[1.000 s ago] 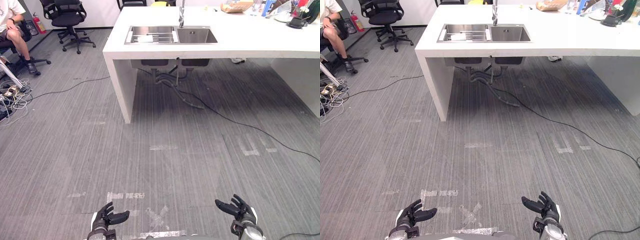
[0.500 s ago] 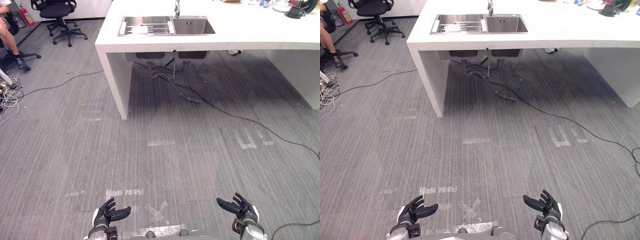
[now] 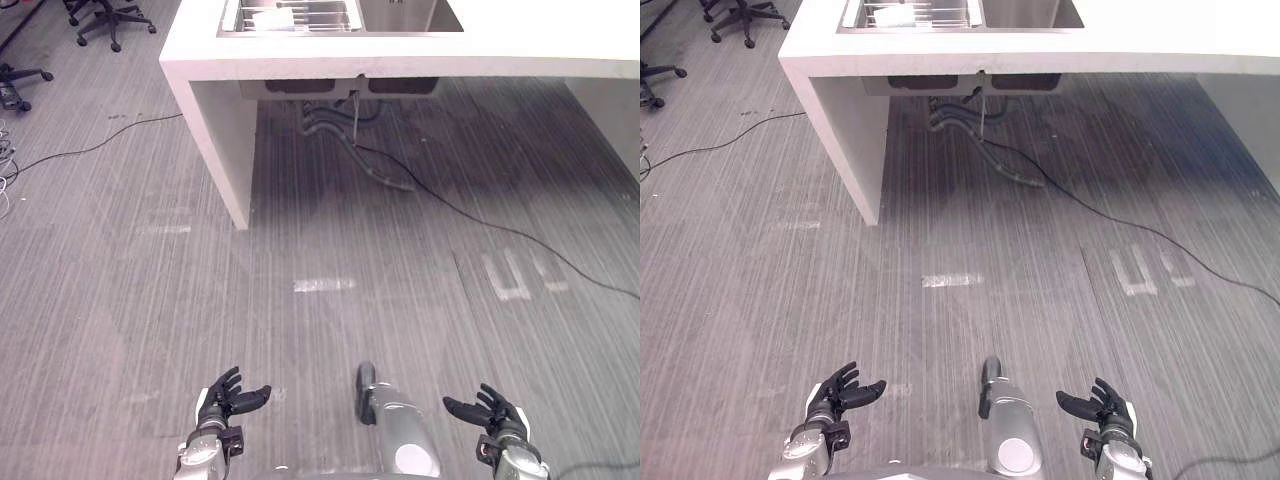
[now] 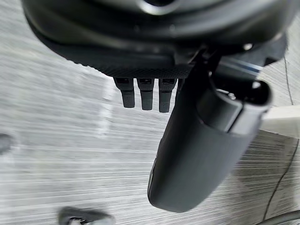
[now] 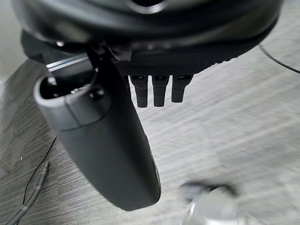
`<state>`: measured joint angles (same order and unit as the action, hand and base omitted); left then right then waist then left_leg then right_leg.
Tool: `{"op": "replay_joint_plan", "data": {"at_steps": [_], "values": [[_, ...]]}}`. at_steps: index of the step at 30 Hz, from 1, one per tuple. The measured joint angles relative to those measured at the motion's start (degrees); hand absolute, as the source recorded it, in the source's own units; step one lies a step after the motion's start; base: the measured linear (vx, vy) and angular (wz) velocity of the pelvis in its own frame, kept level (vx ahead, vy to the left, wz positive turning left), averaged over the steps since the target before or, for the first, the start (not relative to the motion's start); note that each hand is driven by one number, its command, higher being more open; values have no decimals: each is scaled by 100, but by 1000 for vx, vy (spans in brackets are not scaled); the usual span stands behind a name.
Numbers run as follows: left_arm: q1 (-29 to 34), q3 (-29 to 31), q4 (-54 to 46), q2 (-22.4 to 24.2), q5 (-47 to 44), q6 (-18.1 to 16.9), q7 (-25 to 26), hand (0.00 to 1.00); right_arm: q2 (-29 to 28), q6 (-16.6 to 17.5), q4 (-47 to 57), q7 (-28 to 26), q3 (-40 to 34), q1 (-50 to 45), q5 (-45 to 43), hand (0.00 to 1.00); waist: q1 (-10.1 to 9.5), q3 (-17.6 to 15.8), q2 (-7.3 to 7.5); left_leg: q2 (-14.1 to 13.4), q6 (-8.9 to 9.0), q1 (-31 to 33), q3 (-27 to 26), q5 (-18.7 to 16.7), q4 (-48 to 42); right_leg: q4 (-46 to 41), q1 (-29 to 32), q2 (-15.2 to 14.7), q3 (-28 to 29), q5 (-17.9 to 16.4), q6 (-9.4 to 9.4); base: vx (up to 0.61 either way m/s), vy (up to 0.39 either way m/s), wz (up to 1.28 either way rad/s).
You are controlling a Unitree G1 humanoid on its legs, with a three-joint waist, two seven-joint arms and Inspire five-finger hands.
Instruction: Walk over to the sink, pick up the cup, carry it to the dishwasher, place the cup inside the dishwasher, then close the dishwasher door
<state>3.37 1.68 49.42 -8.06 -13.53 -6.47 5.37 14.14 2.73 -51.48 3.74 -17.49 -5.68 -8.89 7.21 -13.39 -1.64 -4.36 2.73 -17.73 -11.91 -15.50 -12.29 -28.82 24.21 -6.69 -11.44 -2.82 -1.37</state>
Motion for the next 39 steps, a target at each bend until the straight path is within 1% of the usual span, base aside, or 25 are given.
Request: {"op": "replay_joint_plan", "data": {"at_steps": [2,3,4,5,7,10,12,13,14,15,16,18,20,21,22,23,25,27,29,31,32,34,35,38,39], "values": [[-83,-21,1,43,2,-9,15,90,20,4,12,-16,3,75,-4,90,61,33,-133,-293,520,510,56,304,-1163,-288,-96,22,-177,-533,-163,638,-267,43],[-171,-32,-7,57,-2,-9,24,90,2,3,15,-33,9,124,-28,90,49,6,-154,-565,834,983,46,729,-2300,-181,-410,51,-284,-719,-225,634,-283,35],[-191,-31,-58,91,-16,-11,26,90,-5,5,15,-35,16,142,-70,90,6,-43,-188,-967,867,1396,-57,716,-3627,195,-993,206,-375,-763,-243,623,-275,27],[-187,-30,-92,98,-28,-9,30,90,-9,15,21,-36,34,143,-114,90,-28,-71,-179,-1154,764,1526,-211,651,-4173,429,-1330,286,-378,-764,-245,560,-231,9],[-122,-27,-519,170,-113,-17,79,90,7,175,126,15,16,140,-197,90,-160,-174,-32,-1473,353,2090,-800,313,-4990,1342,-2474,346,-423,-769,-246,501,-165,10],[-25,-32,-1438,228,-118,-18,148,90,27,238,142,107,-15,263,-303,90,-241,-199,-6,-1238,101,3119,-1108,116,-3628,2061,-3159,329,-514,-741,-187,479,-14,10],[93,-93,-2104,245,-116,-20,226,90,-19,241,142,117,22,280,-303,90,-361,-233,49,-762,172,3417,-977,325,-1923,2313,-3461,207,-445,-807,-42,402,71,-18],[141,-113,-2332,265,-116,-19,242,90,-28,242,138,118,35,273,-303,90,-381,-233,42,-599,210,3465,-839,569,-1171,2383,-3569,180,-435,-849,29,293,107,-20],[247,-185,-2860,311,-110,-13,330,90,-34,243,124,133,57,231,-293,90,-431,-222,-70,-485,281,3557,-560,933,-153,2454,-3722,244,-364,-980,246,616,261,-35],[296,-201,-3326,331,-106,-12,396,90,-103,232,38,143,94,192,-283,90,-512,-227,-90,-479,140,3587,-390,1513,-403,2456,-3923,262,-260,-1143,425,640,293,-42],[307,-199,-3566,330,-106,-11,435,90,-166,227,24,141,106,173,-279,90,-544,-204,-53,-420,46,3606,-341,1611,-576,2393,-3958,179,-206,-1234,495,556,278,-41],[282,-180,-4517,408,30,-12,500,90,-314,225,-46,128,107,143,-230,90,-562,-191,100,-117,-354,3766,-61,1135,-1212,1328,-3589,-231,82,-1428,601,571,282,-22],[267,-170,-5089,414,156,-12,554,90,-358,216,-148,110,109,134,-201,90,-559,-173,161,-19,-439,3634,-170,827,-1432,-112,-3022,-490,359,-1348,750,498,239,-6],[225,-95,-5544,366,372,-15,639,90,-424,186,-221,94,109,103,-114,90,-527,-170,292,132,-509,3386,-203,577,-1500,-1343,-2592,-768,505,-1092,1400,658,201,11],[106,0,-5831,276,612,-28,806,90,-466,169,-260,67,174,65,-52,90,-484,-177,340,230,-547,3017,-208,403,-1418,-2316,-2241,-945,489,-1091,1449,664,156,8],[67,71,-5960,246,710,-36,885,90,-470,166,-260,41,247,60,-34,90,-477,-177,337,251,-545,2779,-227,360,-1284,-2621,-2094,-984,409,-1158,1326,642,71,-12],[17,299,-6455,212,924,-272,1324,90,-523,178,-208,-65,487,110,14,90,-477,-142,230,201,-477,1856,-362,345,-490,-2627,-1489,-926,-109,-1507,702,495,1,-36],[-18,330,-6768,212,1046,-513,1524,90,-527,214,-41,-130,542,142,55,90,-472,-128,71,78,-455,1350,-472,352,-73,-2027,-963,-750,-423,-1682,394,472,-64,-29],[-142,289,-6887,253,1262,-646,1646,90,-511,243,130,-132,557,139,137,90,-416,-102,-52,-45,-440,1050,-505,343,92,-925,-445,-531,-432,-1502,322,453,-125,0],[-313,238,-6923,209,1513,-669,1737,90,-507,254,269,-130,573,59,154,90,-268,-77,-25,-144,-55,792,-505,118,-4,622,-280,-328,-112,-582,267,510,-215,45],[-340,156,-6884,267,1734,-683,1768,90,-303,266,264,-130,681,-64,165,90,-176,-70,-175,-330,356,545,-462,-179,-201,527,-400,-166,3,437,-6,581,-240,18],[-371,124,-6897,221,1783,-645,1777,90,-183,272,281,-132,677,-51,180,90,-227,-18,-278,-425,365,570,-441,-107,-346,219,-340,-96,93,163,-30,559,-248,6],[-723,-32,-6867,77,1803,-634,1669,90,12,267,350,-146,637,-128,202,90,-158,-27,-251,-401,428,645,-321,129,-895,-471,-303,-320,109,-464,-54,494,-261,35],[-1103,-222,-6769,-201,1801,-667,1386,90,174,243,349,-232,625,-190,230,90,-154,-52,-262,-713,709,1057,-220,695,-2341,-263,-876,-328,-58,-713,-111,304,-178,24],[-1266,-305,-6614,-434,1800,-707,1221,90,196,242,357,-269,605,-227,230,90,-158,-57,-264,-940,657,1323,-289,588,-3059,55,-1313,-284,-156,-713,-123,216,-145,18]]}}
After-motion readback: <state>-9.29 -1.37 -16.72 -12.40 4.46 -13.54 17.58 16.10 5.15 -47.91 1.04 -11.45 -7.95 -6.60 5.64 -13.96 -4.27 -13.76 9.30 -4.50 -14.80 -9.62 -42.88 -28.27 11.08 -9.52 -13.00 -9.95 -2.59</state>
